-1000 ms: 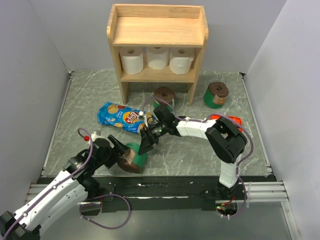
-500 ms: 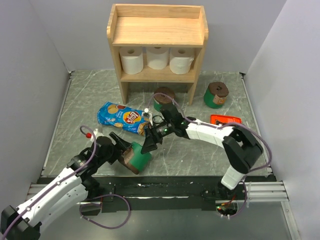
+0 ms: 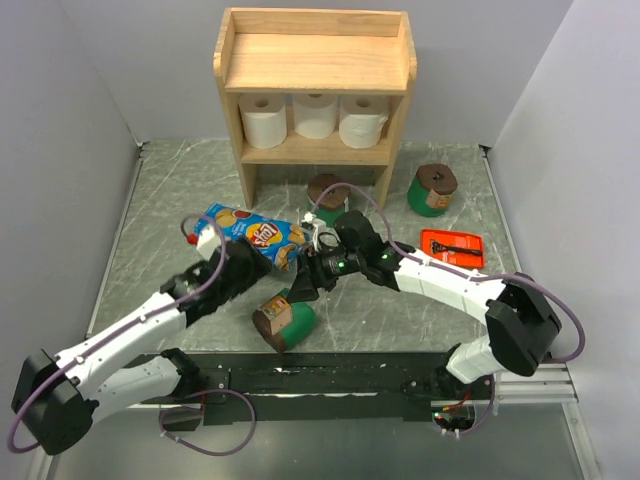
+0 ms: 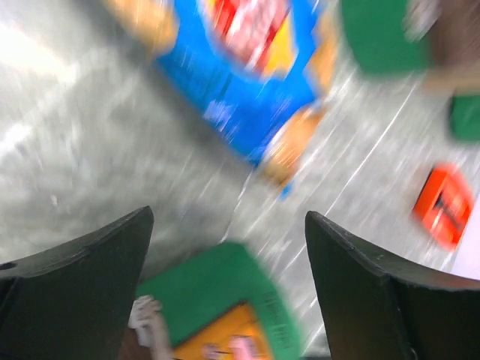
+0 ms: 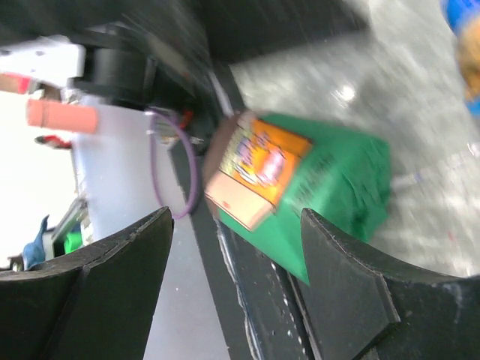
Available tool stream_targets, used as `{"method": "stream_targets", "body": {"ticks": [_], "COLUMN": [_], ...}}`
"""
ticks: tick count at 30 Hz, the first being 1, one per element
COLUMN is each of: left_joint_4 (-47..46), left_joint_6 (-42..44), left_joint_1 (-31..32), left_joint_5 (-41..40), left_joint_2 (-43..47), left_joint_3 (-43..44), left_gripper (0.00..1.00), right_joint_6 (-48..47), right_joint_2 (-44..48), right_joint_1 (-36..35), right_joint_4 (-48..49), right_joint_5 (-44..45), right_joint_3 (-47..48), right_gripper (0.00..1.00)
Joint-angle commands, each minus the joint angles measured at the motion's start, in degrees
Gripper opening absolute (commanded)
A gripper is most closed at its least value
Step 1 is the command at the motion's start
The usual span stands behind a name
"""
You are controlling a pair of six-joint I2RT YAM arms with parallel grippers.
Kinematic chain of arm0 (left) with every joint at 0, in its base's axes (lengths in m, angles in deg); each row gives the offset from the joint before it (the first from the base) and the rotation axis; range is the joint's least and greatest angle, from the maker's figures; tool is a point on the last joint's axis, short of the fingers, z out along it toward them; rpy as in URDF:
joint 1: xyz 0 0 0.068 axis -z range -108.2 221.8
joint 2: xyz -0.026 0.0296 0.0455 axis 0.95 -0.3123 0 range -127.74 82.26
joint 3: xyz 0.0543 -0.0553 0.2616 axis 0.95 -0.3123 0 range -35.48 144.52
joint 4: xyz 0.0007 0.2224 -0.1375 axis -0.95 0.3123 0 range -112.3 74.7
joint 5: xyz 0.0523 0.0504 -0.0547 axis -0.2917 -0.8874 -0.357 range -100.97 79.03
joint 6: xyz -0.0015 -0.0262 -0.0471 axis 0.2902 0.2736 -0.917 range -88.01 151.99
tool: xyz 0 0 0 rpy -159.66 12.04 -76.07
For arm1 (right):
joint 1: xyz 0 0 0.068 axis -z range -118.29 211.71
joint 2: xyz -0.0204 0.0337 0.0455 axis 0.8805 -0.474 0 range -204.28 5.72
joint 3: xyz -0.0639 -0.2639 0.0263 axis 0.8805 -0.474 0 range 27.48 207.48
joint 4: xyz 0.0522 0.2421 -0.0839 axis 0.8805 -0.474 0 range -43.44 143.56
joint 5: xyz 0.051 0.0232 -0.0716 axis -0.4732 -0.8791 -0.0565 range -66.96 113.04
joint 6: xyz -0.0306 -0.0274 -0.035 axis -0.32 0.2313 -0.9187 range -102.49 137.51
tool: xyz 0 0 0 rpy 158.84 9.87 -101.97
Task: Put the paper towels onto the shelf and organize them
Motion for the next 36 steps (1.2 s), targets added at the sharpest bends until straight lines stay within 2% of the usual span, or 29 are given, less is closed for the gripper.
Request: {"method": "stream_targets", "body": {"ticks": [1,5,6,11,18,22,26,36], "left_joint_4": [13.00,15.22,14.26,11.96,8.98,6.43,2.92,2.03], "left_joint_6": [2.65,4.14,4.32,1.96,0.02,-1.04,-2.62,-3.32], "left_joint_1": [0.40,1.27,1.54,2.15,2.42,2.42,2.42,2.51], "left_joint_5": [-12.93,-5.48,-1.02,7.54,8.60,8.87,9.92,8.43], "left_joint_2": [-1.05,3.42,5.70,9.85,12.40,12.05,11.00,8.97], "left_joint_3": [10.80,8.37,6.87,-1.48,-4.66,-6.50,-9.23,-10.63], "left_gripper": [0.88,0.85,0.84,0.84,0.85,0.85,0.84,0.83], "right_joint_6": [0.41,-2.15,-2.06,-0.83,0.40,4.08,5.14,8.48], "right_joint_2": [5.18,5.29,5.11,1.87,-3.41,-5.00,-5.96,-8.51], "right_joint_1": [-0.43,1.68,2.38,3.09,3.35,3.35,3.35,3.35], "right_joint_4": [-3.16,-5.46,-4.85,2.00,9.04,17.45,20.20,26.97], "right_joint_5": [9.16,7.60,6.11,-1.63,-6.46,-9.63,-10.95,-13.68], "right_joint_3": [-0.03,-1.08,-1.61,-5.30,-6.54,-9.25,-10.75,-13.21], "right_gripper": [0.76,0.80,0.82,0.86,0.87,0.87,0.87,0.86]}}
